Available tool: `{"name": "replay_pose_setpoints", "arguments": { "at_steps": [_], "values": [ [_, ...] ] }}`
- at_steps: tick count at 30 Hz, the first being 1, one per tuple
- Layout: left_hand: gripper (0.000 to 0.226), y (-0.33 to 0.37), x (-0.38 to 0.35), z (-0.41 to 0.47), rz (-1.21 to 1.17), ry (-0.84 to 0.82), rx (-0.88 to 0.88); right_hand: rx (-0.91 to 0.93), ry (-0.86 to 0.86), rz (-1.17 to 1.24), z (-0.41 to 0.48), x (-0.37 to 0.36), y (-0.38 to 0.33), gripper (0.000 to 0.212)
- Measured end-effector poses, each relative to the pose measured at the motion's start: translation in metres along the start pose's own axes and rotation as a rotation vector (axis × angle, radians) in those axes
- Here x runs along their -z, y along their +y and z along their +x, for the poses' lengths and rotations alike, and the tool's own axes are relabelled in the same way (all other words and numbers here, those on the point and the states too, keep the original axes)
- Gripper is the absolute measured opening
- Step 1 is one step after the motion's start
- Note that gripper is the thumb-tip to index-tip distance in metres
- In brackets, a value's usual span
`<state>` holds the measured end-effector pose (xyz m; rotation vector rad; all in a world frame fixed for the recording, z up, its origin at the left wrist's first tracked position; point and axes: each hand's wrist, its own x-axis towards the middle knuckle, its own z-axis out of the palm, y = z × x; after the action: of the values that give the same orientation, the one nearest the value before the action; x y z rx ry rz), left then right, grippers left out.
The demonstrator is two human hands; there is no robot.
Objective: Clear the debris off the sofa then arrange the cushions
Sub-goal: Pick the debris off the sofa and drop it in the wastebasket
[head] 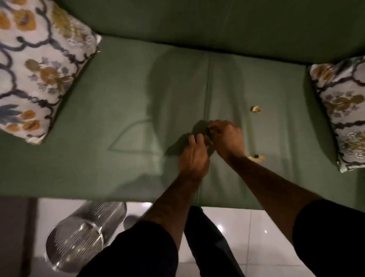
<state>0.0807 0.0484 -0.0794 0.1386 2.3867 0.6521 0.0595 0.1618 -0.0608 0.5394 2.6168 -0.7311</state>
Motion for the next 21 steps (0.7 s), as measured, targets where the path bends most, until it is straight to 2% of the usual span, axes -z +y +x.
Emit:
{"name": "replay_pose_setpoints", "arguments": {
  "at_steps": [3,7,10,13,15,18,21],
  "values": [
    [0.028,-0.032,0.008,-0.038,-0.204,0.105,0.165,-0.016,0.007,0.155,-0.037,-0.025,-0.032,0.023],
    [0.018,-0.109,0.018,-0.11,-0.335,0.207,0.407,0.022,-0.161,0.226,-0.102,-0.085,-0.09,0.02],
    [0.027,-0.193,0.018,-0.171,-0.207,0.098,0.566,0.108,-0.281,0.231,-0.155,-0.144,-0.139,0.017],
    [0.04,-0.28,0.02,-0.23,-0.234,0.07,0.813,0.113,-0.457,0.185,-0.203,-0.209,-0.189,0.016],
    [0.042,-0.322,0.023,-0.257,-0.219,0.05,0.888,0.125,-0.514,0.198,-0.228,-0.245,-0.212,0.016],
    [0.04,-0.366,0.024,-0.279,-0.283,0.115,0.94,0.128,-0.579,0.166,-0.248,-0.289,-0.234,0.02],
    [0.066,-0.382,0.023,-0.282,-0.335,0.123,1.055,0.224,-0.693,0.06,-0.251,-0.309,-0.236,0.03]
  ]
}}
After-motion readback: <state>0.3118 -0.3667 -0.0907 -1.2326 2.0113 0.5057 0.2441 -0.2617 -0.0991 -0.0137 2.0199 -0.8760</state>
